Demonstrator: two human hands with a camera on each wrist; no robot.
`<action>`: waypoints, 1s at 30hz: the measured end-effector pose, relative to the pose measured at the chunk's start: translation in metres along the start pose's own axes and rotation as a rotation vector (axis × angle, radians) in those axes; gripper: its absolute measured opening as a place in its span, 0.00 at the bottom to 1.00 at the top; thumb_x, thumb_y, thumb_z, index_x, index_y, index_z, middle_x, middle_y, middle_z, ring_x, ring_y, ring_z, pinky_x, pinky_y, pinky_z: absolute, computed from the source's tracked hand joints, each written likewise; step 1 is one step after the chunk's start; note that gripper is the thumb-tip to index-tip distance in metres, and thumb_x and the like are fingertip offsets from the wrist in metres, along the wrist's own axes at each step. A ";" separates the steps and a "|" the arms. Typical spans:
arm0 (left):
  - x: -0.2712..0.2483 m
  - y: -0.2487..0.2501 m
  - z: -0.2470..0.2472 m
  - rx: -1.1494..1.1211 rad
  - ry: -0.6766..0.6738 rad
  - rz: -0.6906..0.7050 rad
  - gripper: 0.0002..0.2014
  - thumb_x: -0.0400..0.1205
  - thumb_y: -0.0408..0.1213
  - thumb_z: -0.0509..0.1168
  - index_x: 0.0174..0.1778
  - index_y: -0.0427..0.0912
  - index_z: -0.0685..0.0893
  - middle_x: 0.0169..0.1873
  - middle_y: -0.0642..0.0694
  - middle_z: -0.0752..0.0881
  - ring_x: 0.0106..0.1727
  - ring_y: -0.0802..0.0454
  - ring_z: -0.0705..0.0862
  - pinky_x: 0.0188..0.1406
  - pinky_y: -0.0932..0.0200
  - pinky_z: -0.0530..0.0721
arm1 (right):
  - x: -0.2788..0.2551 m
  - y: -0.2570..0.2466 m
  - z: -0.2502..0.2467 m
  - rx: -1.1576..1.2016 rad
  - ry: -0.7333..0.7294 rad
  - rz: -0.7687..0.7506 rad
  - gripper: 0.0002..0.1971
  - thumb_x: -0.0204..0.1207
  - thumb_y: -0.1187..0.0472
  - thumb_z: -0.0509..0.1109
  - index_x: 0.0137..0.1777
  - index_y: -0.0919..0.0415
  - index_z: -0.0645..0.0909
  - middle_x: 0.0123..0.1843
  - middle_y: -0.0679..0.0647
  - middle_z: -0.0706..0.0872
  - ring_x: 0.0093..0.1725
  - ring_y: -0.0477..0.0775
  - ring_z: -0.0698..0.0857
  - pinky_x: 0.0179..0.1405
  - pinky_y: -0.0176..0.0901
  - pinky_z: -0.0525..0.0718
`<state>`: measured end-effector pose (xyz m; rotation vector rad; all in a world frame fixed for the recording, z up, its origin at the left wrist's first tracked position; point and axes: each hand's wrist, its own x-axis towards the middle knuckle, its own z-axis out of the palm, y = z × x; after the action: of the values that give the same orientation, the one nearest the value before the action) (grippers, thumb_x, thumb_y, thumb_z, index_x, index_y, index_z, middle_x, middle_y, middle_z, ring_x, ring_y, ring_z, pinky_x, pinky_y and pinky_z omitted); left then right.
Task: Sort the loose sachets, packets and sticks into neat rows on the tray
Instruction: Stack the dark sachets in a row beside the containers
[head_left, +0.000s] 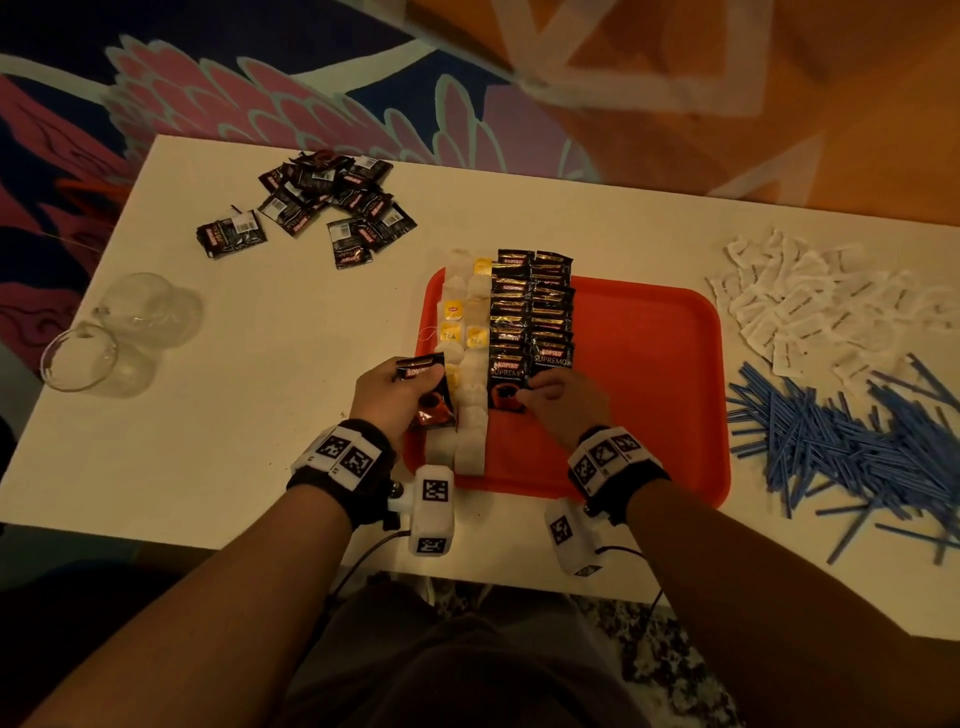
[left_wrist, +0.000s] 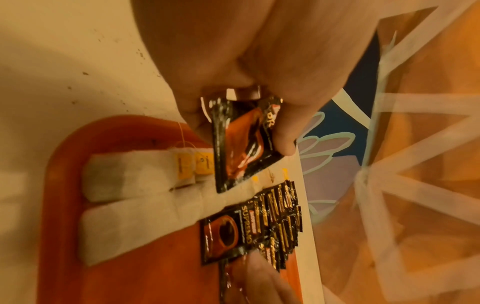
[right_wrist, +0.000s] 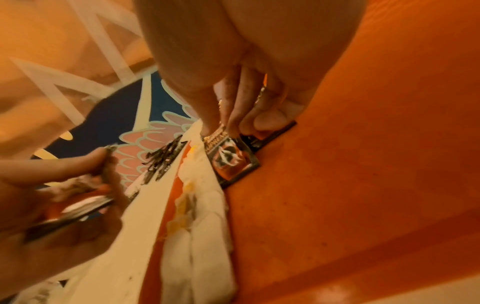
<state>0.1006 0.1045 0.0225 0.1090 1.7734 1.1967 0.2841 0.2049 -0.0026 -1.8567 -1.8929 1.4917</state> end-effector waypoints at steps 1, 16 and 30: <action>-0.001 0.001 0.004 -0.005 -0.017 0.015 0.05 0.78 0.34 0.76 0.48 0.44 0.90 0.46 0.40 0.92 0.51 0.38 0.91 0.56 0.40 0.89 | -0.004 -0.005 0.001 0.012 -0.047 -0.041 0.10 0.74 0.49 0.77 0.52 0.51 0.85 0.47 0.42 0.86 0.49 0.41 0.83 0.41 0.33 0.79; -0.005 0.016 0.043 -0.044 -0.166 0.104 0.06 0.83 0.30 0.68 0.49 0.44 0.89 0.56 0.37 0.88 0.53 0.40 0.89 0.47 0.50 0.87 | -0.021 -0.027 -0.008 0.054 -0.128 -0.247 0.08 0.73 0.62 0.79 0.51 0.58 0.90 0.45 0.47 0.88 0.39 0.32 0.80 0.35 0.16 0.75; -0.003 -0.003 0.072 0.222 -0.120 0.280 0.06 0.81 0.33 0.72 0.48 0.50 0.87 0.34 0.56 0.87 0.44 0.54 0.88 0.51 0.49 0.88 | -0.016 0.010 -0.024 0.050 -0.084 -0.124 0.09 0.70 0.59 0.81 0.49 0.57 0.89 0.41 0.43 0.85 0.39 0.36 0.81 0.43 0.31 0.78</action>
<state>0.1563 0.1494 0.0177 0.5640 1.8199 1.1551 0.3114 0.2029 0.0114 -1.6481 -1.9476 1.5841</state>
